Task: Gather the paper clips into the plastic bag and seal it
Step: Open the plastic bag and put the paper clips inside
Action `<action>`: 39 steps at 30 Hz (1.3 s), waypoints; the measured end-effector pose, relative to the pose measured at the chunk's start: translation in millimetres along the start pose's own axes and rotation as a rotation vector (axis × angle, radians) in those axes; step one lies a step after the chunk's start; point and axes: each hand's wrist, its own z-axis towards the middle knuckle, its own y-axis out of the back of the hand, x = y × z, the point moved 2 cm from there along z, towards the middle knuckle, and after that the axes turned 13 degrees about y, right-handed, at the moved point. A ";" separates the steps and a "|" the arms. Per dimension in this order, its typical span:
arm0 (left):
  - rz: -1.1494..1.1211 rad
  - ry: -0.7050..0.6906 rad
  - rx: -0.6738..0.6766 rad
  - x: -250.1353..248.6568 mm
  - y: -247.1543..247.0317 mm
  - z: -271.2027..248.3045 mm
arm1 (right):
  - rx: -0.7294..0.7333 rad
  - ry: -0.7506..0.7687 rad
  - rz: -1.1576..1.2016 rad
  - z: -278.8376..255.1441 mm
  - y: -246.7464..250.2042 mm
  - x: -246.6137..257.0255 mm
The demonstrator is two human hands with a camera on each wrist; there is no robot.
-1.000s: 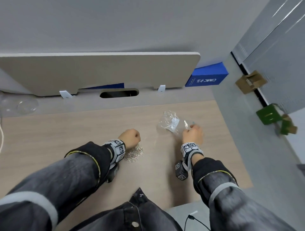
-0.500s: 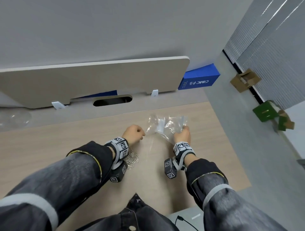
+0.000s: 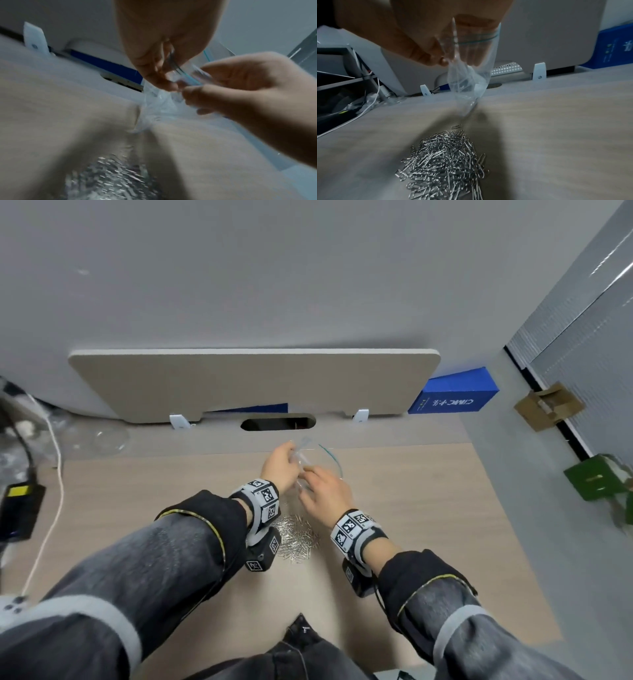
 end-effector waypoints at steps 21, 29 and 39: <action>0.861 -0.152 -0.392 67.7 135.1 -14.1 | 0.134 0.651 -0.311 82.4 -38.6 83.3; 0.537 0.176 -0.505 93.2 151.8 -19.8 | 0.132 0.160 -0.001 69.1 -31.2 56.4; 0.645 0.391 -0.094 129.6 84.3 -29.7 | 0.618 -0.105 -0.110 -0.4 -85.2 16.4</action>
